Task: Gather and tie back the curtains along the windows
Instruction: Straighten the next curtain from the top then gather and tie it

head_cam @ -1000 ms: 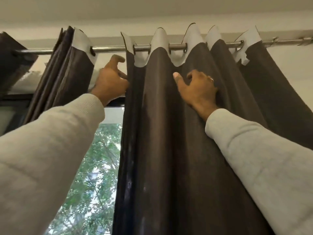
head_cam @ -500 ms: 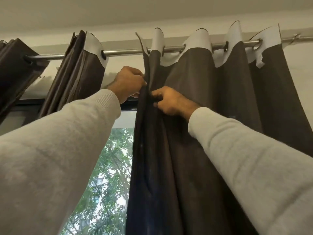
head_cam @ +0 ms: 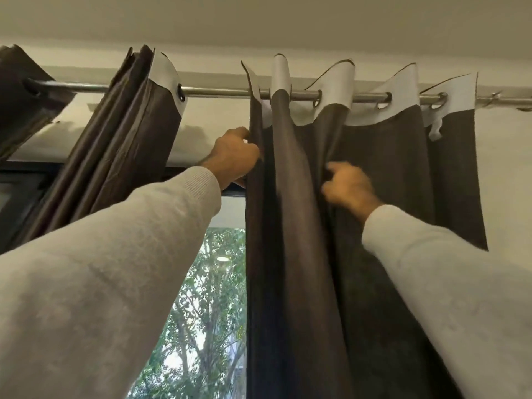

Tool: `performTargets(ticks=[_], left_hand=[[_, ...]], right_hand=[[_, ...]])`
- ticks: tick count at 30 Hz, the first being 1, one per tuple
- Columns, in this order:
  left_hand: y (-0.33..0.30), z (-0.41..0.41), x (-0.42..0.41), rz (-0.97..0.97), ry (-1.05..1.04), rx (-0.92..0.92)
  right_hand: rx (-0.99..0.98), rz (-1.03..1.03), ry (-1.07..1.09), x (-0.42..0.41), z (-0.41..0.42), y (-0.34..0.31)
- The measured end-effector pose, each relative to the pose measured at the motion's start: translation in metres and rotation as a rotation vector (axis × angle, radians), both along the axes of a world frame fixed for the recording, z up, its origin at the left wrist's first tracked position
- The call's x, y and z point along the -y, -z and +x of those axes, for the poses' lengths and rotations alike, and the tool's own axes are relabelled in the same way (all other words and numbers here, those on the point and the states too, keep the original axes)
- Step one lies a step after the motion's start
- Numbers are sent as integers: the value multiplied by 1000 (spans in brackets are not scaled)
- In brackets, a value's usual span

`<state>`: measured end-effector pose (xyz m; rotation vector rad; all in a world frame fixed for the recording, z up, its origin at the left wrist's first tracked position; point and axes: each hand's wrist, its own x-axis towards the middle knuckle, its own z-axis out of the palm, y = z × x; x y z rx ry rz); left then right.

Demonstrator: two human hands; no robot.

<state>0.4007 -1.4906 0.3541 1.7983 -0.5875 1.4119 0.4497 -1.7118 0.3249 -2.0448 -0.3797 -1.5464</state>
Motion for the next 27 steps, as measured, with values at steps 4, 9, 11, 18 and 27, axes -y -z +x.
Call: performTargets(ticks=[4, 9, 11, 18, 27], left_hand=[[-1, -1, 10, 47, 139, 15], [-5, -2, 29, -30, 165, 48], [-12, 1, 33, -59, 121, 64], [-15, 2, 32, -107, -283, 170], [-7, 10, 23, -3, -325, 381]], right_hand=[[43, -351, -329, -44, -2, -17], [7, -366, -313, 19, -23, -36], [226, -126, -137, 51, -19, -38], [76, 263, 53, 104, 31, -31], [-57, 400, -368, 74, 71, -42]])
